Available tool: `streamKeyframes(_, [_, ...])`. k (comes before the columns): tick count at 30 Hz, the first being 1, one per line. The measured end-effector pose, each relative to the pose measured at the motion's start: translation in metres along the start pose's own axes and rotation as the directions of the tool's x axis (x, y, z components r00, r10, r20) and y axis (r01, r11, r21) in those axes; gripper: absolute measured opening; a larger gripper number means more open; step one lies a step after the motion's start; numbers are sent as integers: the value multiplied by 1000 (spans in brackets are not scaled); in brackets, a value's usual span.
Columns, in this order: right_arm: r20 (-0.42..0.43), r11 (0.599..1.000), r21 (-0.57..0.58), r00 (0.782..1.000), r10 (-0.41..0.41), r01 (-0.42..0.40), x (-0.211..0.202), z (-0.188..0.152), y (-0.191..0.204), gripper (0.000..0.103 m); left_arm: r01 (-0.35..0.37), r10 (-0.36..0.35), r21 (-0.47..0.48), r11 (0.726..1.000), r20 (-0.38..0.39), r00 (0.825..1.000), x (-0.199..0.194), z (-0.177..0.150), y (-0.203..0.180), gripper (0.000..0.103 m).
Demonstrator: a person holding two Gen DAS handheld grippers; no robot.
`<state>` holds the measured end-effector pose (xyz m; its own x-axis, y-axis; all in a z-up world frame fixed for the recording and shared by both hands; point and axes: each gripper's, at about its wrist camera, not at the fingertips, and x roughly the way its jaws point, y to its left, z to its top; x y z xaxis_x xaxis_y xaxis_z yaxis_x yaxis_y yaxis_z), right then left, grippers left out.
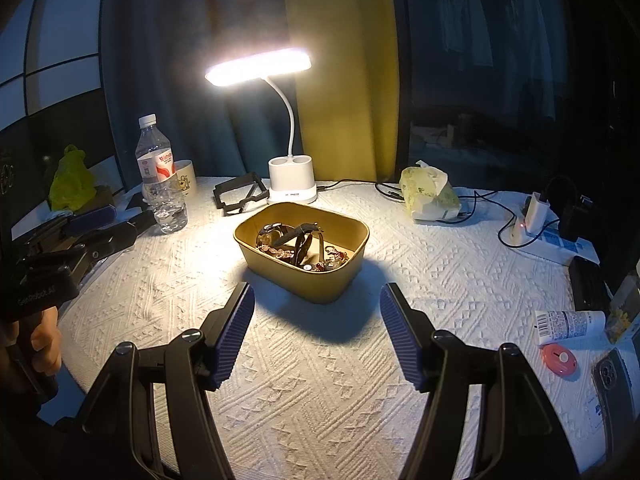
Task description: Organize jewelry
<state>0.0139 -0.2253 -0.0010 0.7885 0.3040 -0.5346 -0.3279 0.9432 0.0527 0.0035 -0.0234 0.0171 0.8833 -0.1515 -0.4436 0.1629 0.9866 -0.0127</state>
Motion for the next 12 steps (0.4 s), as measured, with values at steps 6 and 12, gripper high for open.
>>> streamKeyframes(6, [-5,1000,4,1000,0,0,2,-1,-2,65,3,-3,7,1000,-3,1000,2,0,-1,73])
streamKeyframes(12, [-14,1000,10,1000,2,-2,8,-2,-5,65,5,-5,11,1000,-17,1000,11,-1,-1,73])
